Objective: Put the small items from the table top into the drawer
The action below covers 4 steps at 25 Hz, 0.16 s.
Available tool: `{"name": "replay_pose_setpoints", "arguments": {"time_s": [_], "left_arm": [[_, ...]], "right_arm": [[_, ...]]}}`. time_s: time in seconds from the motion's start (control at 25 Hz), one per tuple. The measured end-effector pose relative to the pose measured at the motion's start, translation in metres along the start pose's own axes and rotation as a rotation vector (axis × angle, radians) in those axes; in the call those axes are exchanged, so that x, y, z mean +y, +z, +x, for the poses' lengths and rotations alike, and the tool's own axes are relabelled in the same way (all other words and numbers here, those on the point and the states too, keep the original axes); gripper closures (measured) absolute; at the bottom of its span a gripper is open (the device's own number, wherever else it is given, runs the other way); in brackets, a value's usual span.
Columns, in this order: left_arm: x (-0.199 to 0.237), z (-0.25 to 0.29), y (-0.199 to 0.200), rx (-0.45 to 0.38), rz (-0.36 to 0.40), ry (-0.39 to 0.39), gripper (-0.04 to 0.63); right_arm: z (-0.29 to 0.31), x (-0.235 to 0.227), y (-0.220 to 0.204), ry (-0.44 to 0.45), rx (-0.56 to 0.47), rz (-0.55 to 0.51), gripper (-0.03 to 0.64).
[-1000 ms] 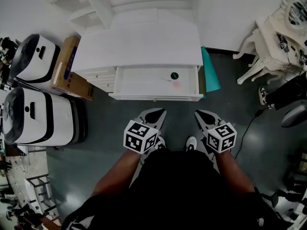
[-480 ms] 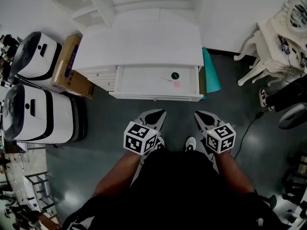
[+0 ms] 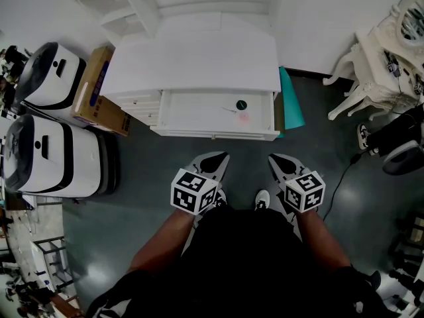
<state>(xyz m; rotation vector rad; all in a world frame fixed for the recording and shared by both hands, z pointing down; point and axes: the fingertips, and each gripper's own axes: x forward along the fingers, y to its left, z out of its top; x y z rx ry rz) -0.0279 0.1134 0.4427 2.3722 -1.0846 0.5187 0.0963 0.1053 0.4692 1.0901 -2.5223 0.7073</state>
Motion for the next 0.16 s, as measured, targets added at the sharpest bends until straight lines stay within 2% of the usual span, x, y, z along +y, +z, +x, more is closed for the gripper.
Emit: {"name": "replay_pose_setpoints", "arguments": {"time_s": [0.16], "left_arm": [[-0.0007,0.0004,0.0016,0.001,-0.001,0.0,0.585]], "right_arm": [[-0.0005,-0.0009,0.0003,-0.001,0.002,0.004,0.591]]}}
